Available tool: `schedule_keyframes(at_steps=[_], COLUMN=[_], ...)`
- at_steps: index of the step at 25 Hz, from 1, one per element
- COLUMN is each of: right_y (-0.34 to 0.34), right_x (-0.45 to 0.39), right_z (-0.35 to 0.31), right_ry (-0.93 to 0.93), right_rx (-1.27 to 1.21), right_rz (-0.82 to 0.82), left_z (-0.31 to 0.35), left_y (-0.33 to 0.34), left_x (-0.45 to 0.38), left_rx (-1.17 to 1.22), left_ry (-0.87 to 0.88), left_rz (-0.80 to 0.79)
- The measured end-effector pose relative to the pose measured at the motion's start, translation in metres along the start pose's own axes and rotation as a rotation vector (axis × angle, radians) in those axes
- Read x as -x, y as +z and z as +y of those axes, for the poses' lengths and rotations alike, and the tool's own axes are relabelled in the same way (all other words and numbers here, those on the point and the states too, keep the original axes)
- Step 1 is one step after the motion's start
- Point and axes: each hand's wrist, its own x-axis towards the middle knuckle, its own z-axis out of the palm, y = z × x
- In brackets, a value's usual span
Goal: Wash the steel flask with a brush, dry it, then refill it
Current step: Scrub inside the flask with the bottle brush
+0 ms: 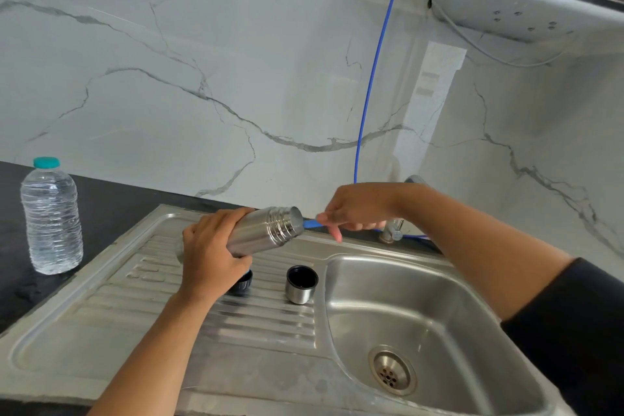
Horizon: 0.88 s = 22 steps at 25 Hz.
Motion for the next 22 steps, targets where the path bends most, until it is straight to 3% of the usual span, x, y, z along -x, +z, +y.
schedule_keyframes(at_steps=[1,2,3,5,7,9,11,13,14,15,17,18,19,20,22], right_y=[0.001,0.005,0.012,0.030,0.041,0.032,0.014,-0.002,-0.004,-0.001,0.015,0.026,0.032,0.032,0.024], right_x=[-0.001,-0.002,-0.005,-0.019,-0.020,-0.018,-0.010,-0.005,-0.004,-0.004,-0.009,-0.010,-0.011,-0.013,-0.012], right_z=[0.003,0.004,0.005,0.010,-0.001,-0.010,-0.012,-0.009,-0.008,-0.006,-0.004,-0.006,-0.009,-0.009,-0.006], right_ry=[0.038,0.041,0.017,-0.149,-0.237,-0.237,-0.034,0.103,0.109,0.068,-0.067,-0.152,-0.199,-0.180,-0.058], right_rx=[-0.069,-0.003,0.200,0.826,0.997,0.768,0.165,-0.197,-0.177,0.013,0.733,0.963,1.005,0.917,0.421], right_rz=[-0.060,-0.020,0.108,0.546,0.750,0.688,0.220,-0.070,-0.059,0.041,0.418,0.568,0.656,0.643,0.392], left_z=[0.000,-0.001,-0.003,-0.005,-0.007,-0.009,-0.008,-0.003,-0.002,-0.002,-0.004,-0.004,-0.004,-0.004,-0.004], left_y=[0.001,0.002,0.004,0.005,0.005,0.003,0.003,0.004,0.004,0.004,0.004,0.003,0.003,0.003,0.002], left_x=[0.000,0.000,0.000,0.000,-0.001,-0.002,-0.002,0.000,0.000,-0.001,-0.002,-0.002,-0.002,-0.001,0.000], left_rx=[-0.029,-0.053,-0.062,-0.021,0.038,0.021,-0.004,-0.015,-0.027,-0.034,-0.018,-0.001,0.007,0.001,-0.029], left_ry=[0.020,0.026,0.009,-0.080,-0.153,-0.114,-0.017,0.053,0.062,0.048,-0.023,-0.056,-0.071,-0.061,-0.005], left_rz=[-0.011,-0.028,-0.042,-0.050,-0.027,-0.017,-0.025,-0.033,-0.032,-0.027,-0.011,-0.012,-0.016,-0.019,-0.029])
